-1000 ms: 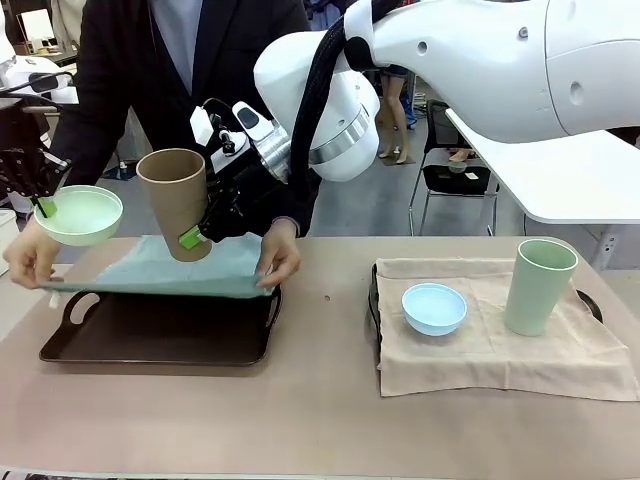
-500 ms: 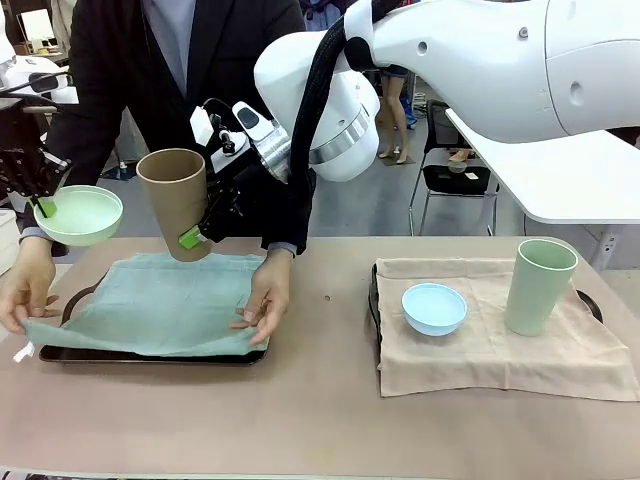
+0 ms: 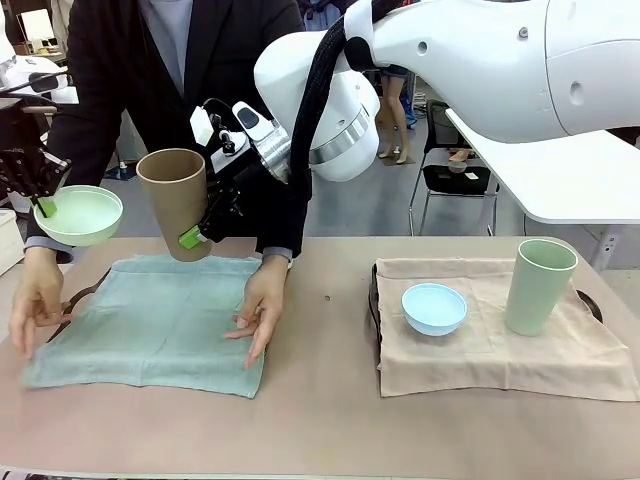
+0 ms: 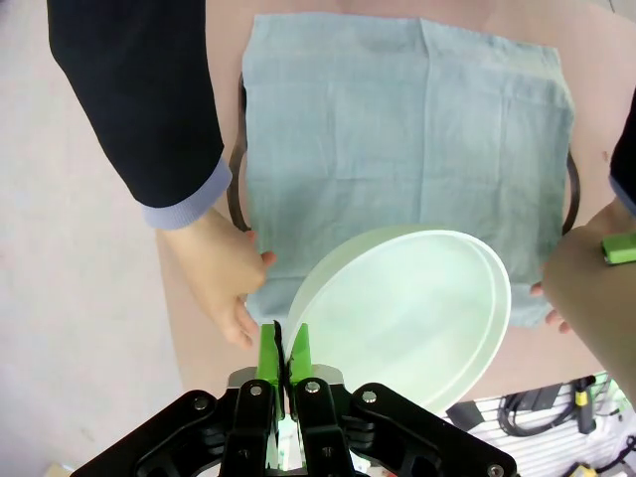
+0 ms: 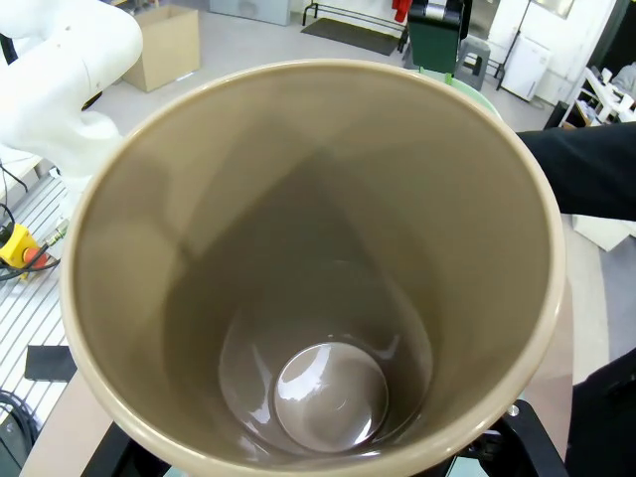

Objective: Set up a tray with a mat and arrange the tableware.
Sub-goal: Place the Picnic Bowl and Reusable plastic cup back onto the Handle tray in front of the human's position.

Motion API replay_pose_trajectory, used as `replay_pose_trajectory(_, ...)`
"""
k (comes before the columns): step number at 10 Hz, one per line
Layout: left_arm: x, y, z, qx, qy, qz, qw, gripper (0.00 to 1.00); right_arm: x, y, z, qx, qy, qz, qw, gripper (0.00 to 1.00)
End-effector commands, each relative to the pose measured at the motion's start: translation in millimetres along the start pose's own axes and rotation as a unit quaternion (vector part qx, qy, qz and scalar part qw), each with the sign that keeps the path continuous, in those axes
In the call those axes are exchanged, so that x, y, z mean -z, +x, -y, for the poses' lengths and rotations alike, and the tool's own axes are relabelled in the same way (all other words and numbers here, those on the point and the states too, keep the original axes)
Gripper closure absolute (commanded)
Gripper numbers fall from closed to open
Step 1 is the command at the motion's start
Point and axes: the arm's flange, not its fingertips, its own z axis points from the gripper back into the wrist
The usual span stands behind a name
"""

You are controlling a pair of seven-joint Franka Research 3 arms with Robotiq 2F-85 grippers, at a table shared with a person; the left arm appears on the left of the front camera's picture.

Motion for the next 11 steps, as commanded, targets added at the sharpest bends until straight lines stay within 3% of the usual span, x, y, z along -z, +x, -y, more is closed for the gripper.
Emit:
replay_pose_trajectory(1,-0.1,-1.7,-0.8,0.007,-0.003,0.005,1.0,1.0,-0.7,1.8,0.5,-0.006,0.003,0.001,1.0,1.0)
replay_pose_trajectory(11,-0.1,-1.7,-0.8,0.007,-0.003,0.005,1.0,1.0,-0.7,1.8,0.5,-0.006,0.003,0.001,1.0,1.0)
